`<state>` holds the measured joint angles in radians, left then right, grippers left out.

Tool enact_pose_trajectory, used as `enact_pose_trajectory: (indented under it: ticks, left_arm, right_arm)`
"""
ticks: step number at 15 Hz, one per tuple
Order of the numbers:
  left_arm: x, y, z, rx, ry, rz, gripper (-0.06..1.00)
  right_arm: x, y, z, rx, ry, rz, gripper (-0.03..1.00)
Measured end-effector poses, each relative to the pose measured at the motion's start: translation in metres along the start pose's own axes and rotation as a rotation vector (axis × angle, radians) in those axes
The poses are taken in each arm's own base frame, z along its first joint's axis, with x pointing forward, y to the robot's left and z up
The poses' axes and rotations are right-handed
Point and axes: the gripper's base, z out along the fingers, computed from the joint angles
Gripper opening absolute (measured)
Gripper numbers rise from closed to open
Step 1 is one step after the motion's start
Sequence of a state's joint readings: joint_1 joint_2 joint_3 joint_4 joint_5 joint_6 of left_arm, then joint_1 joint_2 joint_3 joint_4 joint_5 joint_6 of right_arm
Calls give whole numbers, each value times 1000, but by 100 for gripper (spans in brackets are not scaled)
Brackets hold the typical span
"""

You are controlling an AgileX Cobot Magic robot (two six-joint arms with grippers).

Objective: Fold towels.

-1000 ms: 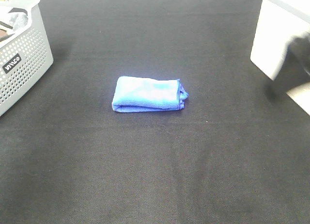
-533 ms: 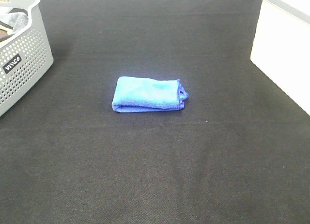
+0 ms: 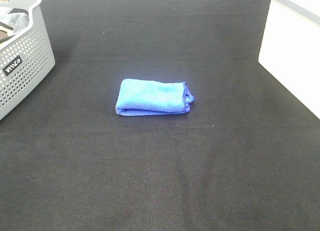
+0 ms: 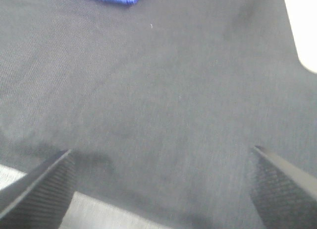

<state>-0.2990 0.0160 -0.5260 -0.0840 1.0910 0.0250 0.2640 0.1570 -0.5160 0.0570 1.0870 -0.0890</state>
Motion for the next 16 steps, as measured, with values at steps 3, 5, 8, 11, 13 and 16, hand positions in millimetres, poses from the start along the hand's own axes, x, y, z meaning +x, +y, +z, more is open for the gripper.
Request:
enact_pose_trajectory:
  ticks: [3, 5, 8, 11, 13, 16]
  left_arm:
    - [0, 0, 4, -1, -19, 18, 60]
    - [0, 0, 4, 0, -19, 56, 60]
    - [0, 0, 4, 0, -19, 67, 60]
    - [0, 0, 4, 0, -20, 69, 60]
    - [0, 0, 4, 0, -20, 70, 60]
    - [0, 0, 4, 0, -20, 70, 60]
  right_arm:
    - [0, 0, 1, -2, -10, -9, 87]
    - [0, 0, 1, -2, -10, -11, 87]
    - [0, 0, 1, -5, -11, -9, 87]
    - [0, 0, 1, -5, -11, -9, 87]
    - [0, 0, 1, -5, -11, -9, 87]
    - [0, 0, 1, -5, -11, -9, 87]
